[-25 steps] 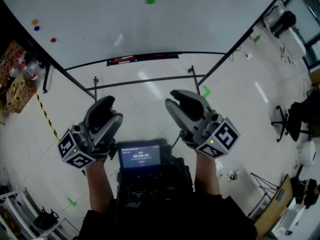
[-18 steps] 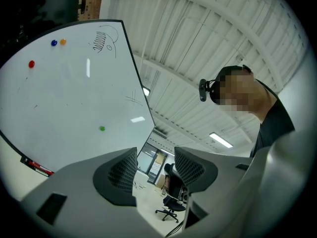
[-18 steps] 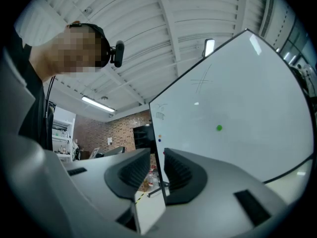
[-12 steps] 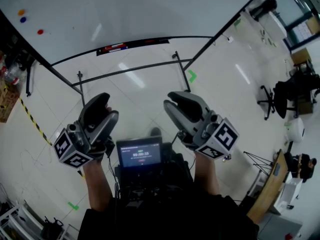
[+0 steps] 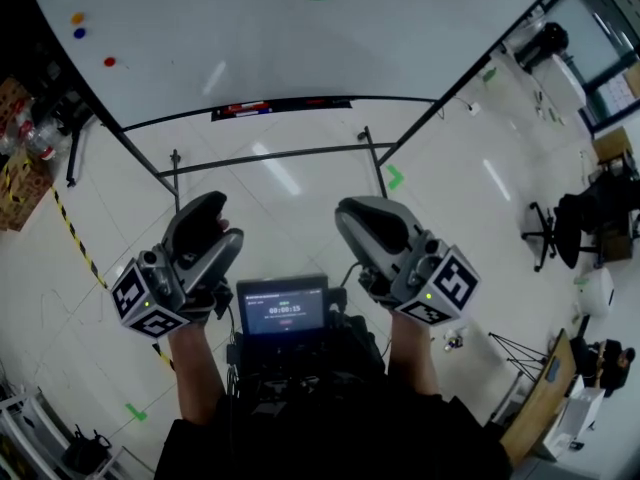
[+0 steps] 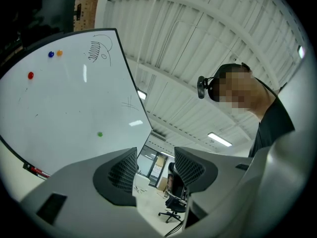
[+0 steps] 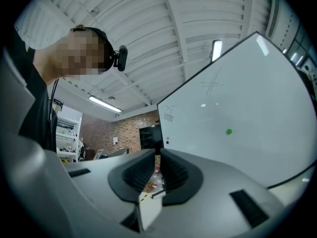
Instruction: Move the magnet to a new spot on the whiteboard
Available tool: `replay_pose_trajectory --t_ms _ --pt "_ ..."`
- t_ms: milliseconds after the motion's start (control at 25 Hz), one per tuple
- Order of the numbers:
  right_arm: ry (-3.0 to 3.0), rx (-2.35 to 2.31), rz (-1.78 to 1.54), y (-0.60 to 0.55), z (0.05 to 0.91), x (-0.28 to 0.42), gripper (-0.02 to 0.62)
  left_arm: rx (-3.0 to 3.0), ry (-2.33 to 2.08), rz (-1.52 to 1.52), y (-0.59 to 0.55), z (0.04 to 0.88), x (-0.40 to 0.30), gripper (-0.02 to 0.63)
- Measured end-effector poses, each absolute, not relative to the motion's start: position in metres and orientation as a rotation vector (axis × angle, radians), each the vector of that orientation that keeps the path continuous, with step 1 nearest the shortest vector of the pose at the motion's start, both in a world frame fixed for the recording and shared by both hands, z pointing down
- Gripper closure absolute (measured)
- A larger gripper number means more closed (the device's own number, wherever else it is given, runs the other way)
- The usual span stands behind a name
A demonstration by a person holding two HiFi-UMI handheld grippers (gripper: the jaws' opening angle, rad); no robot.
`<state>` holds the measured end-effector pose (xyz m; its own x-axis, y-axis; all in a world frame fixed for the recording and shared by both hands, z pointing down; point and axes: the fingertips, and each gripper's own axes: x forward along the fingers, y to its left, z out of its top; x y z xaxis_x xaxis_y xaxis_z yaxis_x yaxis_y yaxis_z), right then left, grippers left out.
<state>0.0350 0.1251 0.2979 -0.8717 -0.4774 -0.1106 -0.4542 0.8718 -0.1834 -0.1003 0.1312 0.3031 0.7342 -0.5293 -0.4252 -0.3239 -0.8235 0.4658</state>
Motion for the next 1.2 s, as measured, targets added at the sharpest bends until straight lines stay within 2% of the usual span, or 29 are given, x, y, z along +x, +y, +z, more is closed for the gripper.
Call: replay_pose_trajectory --t_ms 240,600,1200 --pt "2.84 -0.715 -0.189 0.119 0.29 0.074 0.575 2.617 -0.652 -0.738 0.132 0.292 -0.059 0.38" --pt "2.812 -0.657 -0.208 0.121 0.295 0.136 0.578 2.611 -0.633 -0.725 0.141 0.283 0.0 0.38" --pt "2.829 -0.585 -0.236 0.111 0.299 0.136 0.579 2.612 -0.591 -0.756 0.144 0.278 0.007 0.38"
